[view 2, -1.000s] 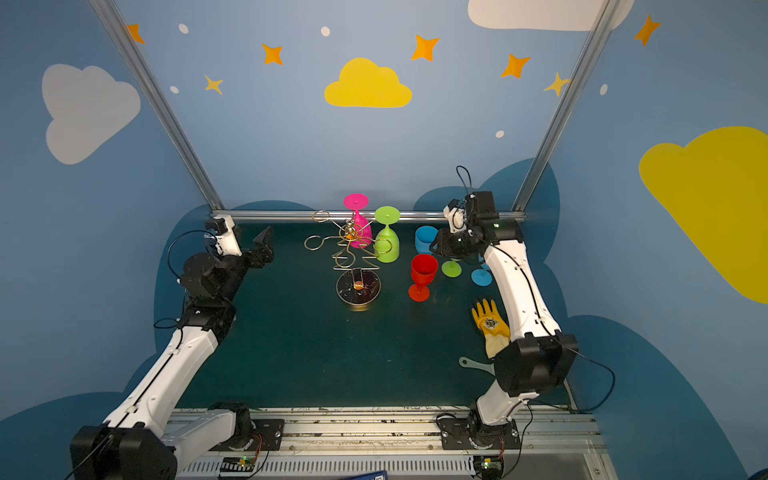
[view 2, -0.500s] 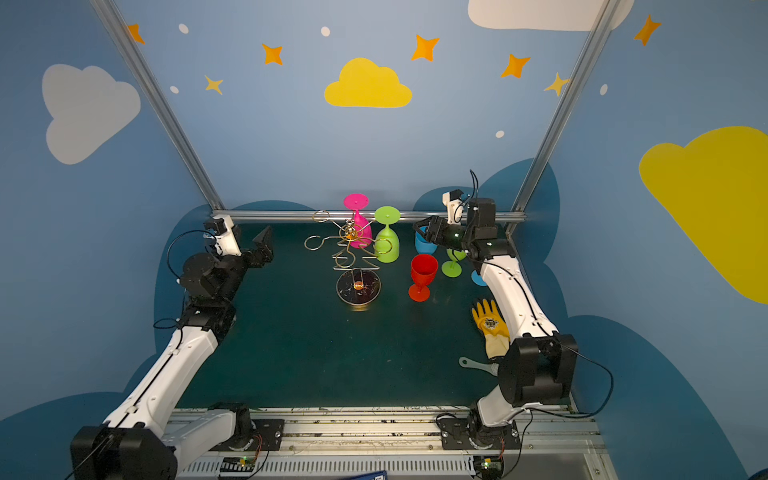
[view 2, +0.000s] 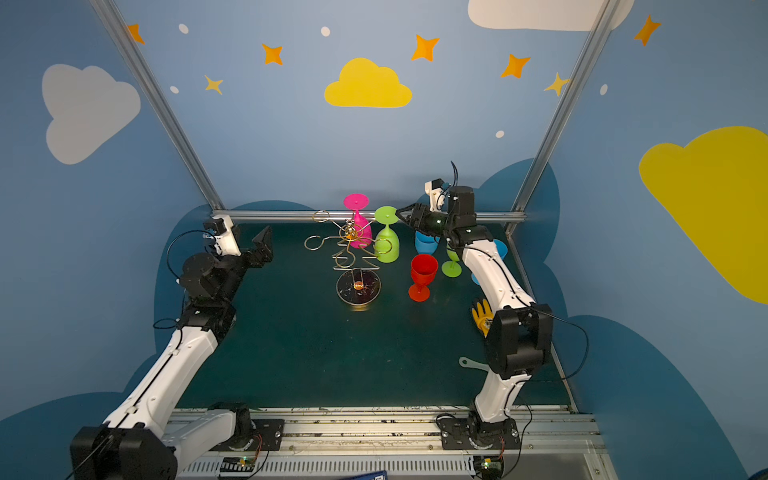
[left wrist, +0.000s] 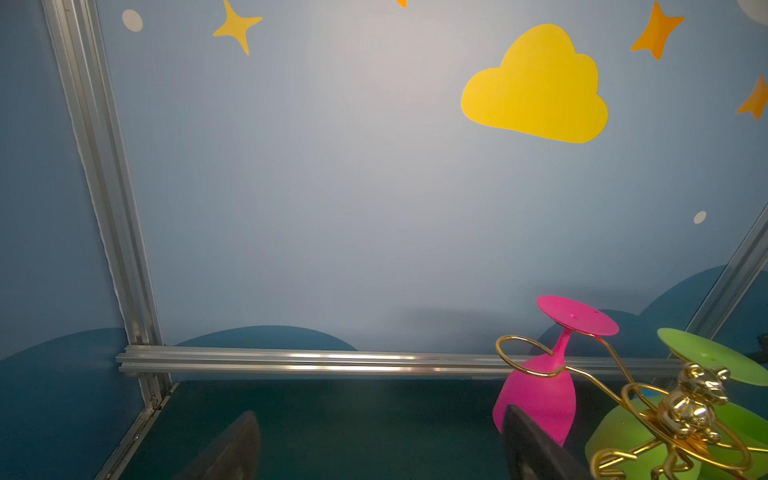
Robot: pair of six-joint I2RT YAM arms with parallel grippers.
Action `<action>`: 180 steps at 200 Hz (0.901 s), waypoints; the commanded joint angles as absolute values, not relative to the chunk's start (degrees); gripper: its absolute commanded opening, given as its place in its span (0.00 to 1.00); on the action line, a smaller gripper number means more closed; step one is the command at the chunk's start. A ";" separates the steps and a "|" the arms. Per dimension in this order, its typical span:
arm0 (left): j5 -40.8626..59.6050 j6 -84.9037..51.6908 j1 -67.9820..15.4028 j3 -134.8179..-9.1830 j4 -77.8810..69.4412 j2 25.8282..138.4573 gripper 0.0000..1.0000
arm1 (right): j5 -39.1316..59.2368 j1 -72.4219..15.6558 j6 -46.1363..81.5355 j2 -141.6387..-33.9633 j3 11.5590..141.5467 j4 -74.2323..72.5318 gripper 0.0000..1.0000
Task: Take the wine glass off the wine glass rack
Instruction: 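Open the right gripper and lift it toward the green glass on the rack, then close the right gripper on the lime-green glass foot on the rack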
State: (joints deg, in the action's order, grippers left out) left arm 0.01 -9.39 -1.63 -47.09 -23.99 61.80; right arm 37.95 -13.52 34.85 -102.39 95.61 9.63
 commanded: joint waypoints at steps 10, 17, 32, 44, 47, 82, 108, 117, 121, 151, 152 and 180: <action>-0.35 -9.71 -1.47 -46.53 -24.46 60.91 0.90 | 38.78 -14.22 36.56 -105.29 98.97 7.65 0.57; -0.35 -9.73 -1.44 -46.52 -24.47 61.00 0.90 | 38.83 -14.40 36.67 -105.82 99.45 7.64 0.57; -0.35 -9.84 -1.47 -46.53 -24.40 61.08 0.90 | 38.86 -14.67 37.00 -106.89 100.48 7.74 0.55; -0.34 -9.91 -1.45 -46.49 -24.35 61.18 0.90 | 38.96 -14.83 37.15 -107.63 101.21 7.90 0.53; -0.35 -9.88 -1.41 -46.53 -24.41 61.24 0.90 | 38.96 -14.83 37.14 -107.80 101.35 7.97 0.52; -0.51 -9.91 -1.52 -46.50 -24.37 61.22 0.90 | 39.51 -15.03 37.82 -108.81 102.13 7.73 0.37; -0.61 -9.84 -1.33 -46.55 -24.43 61.26 0.90 | 39.80 -15.03 38.20 -108.63 102.04 7.38 0.23; -0.61 -9.84 -1.36 -46.55 -24.40 61.26 0.90 | 39.94 -15.03 38.42 -108.47 102.04 7.23 0.21; -0.61 -9.85 -1.32 -46.51 -24.41 61.34 0.90 | 40.10 -14.98 38.61 -108.48 101.98 7.07 0.20; -0.62 -9.92 -1.23 -46.58 -24.37 61.33 0.90 | 41.29 -14.85 40.15 -108.11 101.39 5.44 0.12; -0.62 -9.93 -1.23 -46.54 -24.40 61.30 0.90 | 41.30 -14.85 40.20 -108.15 101.36 5.40 0.12; -0.62 -9.88 -1.18 -46.54 -24.26 61.19 0.90 | 42.40 -14.68 41.86 -107.84 100.90 3.49 0.05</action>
State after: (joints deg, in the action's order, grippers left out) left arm -0.01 -9.45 -1.50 -47.09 -23.94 61.80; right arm 41.08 -14.74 41.04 -108.31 100.66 4.43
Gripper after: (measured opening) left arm 0.898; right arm 0.075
